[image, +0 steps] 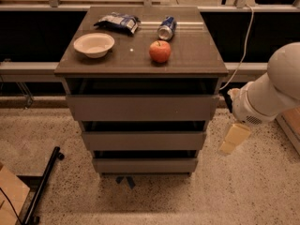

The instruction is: Open bottom drawer

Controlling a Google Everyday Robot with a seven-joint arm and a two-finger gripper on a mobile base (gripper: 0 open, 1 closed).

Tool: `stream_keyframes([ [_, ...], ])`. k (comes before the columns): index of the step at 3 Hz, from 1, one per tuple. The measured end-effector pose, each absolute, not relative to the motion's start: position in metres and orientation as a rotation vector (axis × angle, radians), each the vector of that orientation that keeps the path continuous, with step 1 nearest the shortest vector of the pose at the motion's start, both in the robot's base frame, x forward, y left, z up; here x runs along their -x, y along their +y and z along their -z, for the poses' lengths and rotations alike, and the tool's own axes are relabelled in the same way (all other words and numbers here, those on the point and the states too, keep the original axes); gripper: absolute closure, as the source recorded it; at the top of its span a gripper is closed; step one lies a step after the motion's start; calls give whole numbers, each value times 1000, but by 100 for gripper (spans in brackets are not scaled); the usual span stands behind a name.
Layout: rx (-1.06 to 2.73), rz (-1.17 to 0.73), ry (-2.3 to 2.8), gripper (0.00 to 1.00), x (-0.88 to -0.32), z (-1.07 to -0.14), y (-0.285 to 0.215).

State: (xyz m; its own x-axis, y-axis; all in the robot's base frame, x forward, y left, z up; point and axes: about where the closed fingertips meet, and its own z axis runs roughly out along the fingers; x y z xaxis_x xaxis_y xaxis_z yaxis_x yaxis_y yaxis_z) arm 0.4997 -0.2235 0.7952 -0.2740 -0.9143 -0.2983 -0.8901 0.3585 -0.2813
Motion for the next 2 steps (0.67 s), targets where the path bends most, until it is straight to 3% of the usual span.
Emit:
stream_keyframes([
  [2,1526,-92,2125,0,-514,-725,-210],
])
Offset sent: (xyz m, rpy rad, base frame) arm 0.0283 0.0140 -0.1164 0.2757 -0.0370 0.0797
